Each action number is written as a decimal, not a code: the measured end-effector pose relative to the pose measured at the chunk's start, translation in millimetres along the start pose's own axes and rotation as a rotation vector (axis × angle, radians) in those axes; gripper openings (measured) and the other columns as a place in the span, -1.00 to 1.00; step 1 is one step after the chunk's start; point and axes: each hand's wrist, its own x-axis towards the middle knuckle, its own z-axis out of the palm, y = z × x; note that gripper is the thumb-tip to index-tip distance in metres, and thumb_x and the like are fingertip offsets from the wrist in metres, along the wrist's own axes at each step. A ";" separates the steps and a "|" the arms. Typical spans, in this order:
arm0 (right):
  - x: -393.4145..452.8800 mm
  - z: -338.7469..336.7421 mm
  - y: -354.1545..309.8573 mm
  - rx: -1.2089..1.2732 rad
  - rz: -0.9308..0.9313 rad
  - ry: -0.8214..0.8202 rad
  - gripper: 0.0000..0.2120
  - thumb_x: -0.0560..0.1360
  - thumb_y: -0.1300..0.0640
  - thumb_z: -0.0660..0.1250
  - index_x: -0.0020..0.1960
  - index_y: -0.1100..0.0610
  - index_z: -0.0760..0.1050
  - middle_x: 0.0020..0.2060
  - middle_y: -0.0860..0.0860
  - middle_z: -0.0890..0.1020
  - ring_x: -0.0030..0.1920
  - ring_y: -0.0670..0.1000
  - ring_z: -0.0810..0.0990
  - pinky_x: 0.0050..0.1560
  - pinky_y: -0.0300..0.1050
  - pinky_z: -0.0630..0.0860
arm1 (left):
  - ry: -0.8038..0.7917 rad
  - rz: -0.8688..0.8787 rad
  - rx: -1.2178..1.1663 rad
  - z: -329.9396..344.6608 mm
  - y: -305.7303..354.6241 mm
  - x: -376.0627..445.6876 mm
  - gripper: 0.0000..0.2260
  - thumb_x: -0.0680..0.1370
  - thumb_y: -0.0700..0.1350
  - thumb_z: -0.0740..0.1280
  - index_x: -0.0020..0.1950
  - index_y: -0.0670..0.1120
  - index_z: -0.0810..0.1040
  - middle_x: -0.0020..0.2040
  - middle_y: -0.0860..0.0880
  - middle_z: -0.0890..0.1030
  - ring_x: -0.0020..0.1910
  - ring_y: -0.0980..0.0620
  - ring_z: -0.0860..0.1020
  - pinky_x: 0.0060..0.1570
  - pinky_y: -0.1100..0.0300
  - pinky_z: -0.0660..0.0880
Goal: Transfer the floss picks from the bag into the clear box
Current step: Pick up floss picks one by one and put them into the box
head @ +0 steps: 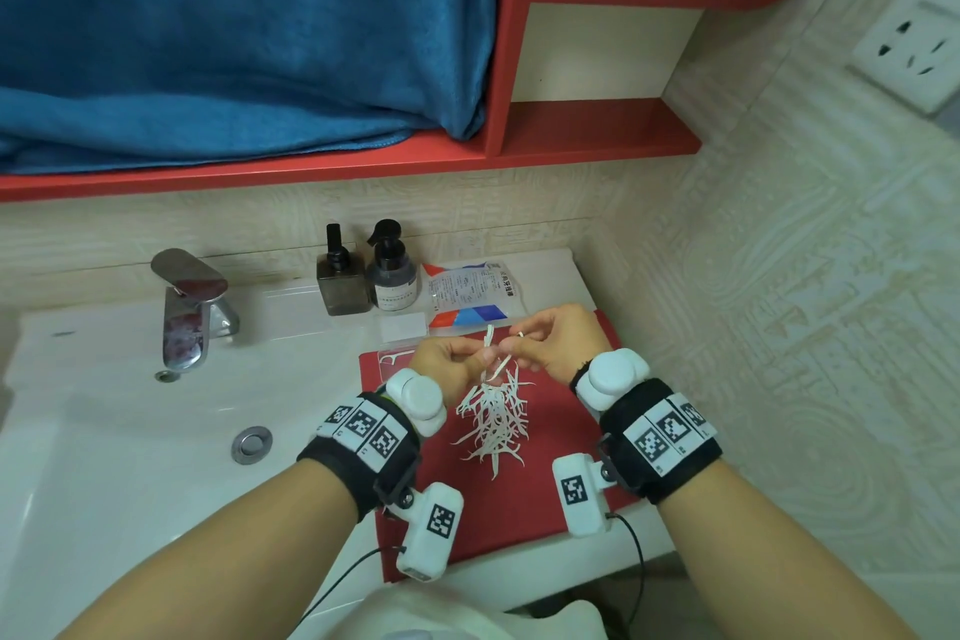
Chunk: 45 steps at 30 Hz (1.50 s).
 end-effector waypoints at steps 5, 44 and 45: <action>-4.5 -10.4 -3.0 0.092 0.024 0.022 -0.81 0.35 0.15 0.58 -0.09 0.15 0.64 -0.37 0.09 0.70 -0.35 0.04 0.70 -0.29 -0.14 0.61 | -0.112 0.093 0.089 4.7 13.7 0.8 -0.84 0.55 -0.25 0.33 0.01 -0.33 0.64 -0.36 0.09 0.66 -0.32 0.19 0.64 -0.26 0.42 0.50; -14.8 -1.9 22.6 -0.464 -0.066 0.036 -0.68 0.43 0.04 0.47 0.16 0.05 0.56 -0.02 -0.02 0.57 -0.04 -0.01 0.58 0.07 -0.08 0.55 | -0.047 -0.153 -0.083 -6.7 21.9 -1.4 -0.88 0.54 -0.27 0.35 -0.01 -0.31 0.61 -0.22 -0.18 0.69 -0.28 -0.05 0.67 -0.11 0.10 0.64; -16.4 1.7 27.0 -0.512 -0.082 -0.002 -0.57 0.39 -0.01 0.51 0.22 0.03 0.53 0.06 0.00 0.51 0.02 0.00 0.54 0.12 -0.07 0.53 | -0.042 -0.157 -0.069 -8.1 21.2 -0.7 -0.88 0.54 -0.26 0.35 0.00 -0.30 0.62 -0.21 -0.18 0.69 -0.29 -0.04 0.67 -0.13 0.12 0.64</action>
